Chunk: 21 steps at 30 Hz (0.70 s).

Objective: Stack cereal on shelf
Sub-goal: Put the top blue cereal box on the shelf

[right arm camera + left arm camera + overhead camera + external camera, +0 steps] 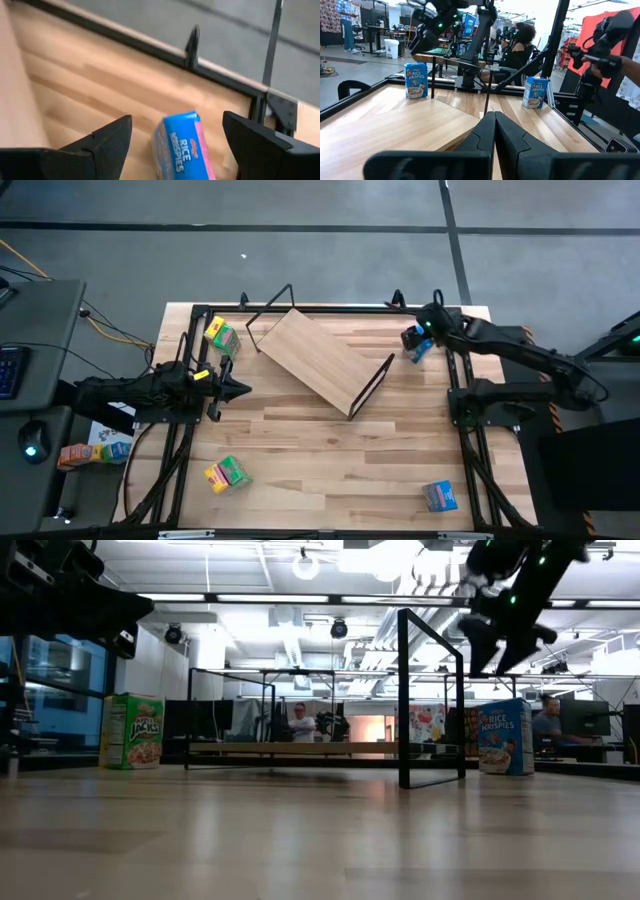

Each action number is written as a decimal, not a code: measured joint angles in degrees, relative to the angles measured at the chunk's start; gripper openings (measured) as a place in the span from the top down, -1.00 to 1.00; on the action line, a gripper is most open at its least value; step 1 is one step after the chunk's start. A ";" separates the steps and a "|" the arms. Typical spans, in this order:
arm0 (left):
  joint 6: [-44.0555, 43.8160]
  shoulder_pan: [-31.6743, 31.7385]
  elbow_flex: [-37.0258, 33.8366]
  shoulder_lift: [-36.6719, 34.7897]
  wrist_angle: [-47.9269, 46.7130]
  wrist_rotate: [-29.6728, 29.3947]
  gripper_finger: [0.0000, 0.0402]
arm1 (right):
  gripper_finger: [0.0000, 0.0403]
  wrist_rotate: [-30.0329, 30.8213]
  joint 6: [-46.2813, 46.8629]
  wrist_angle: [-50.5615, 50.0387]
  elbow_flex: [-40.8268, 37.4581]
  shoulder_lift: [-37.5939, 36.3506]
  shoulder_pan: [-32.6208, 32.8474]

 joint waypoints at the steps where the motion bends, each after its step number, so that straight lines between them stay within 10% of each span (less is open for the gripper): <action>1: 0.01 0.00 0.00 -0.01 0.00 0.00 1.00 | -0.50 -0.26 -0.50 0.05 -0.13 0.97 -0.82; 21: 0.00 -0.01 0.00 -0.02 0.00 0.02 1.00 | -0.50 -4.88 -3.66 -3.58 -0.45 16.30 -6.58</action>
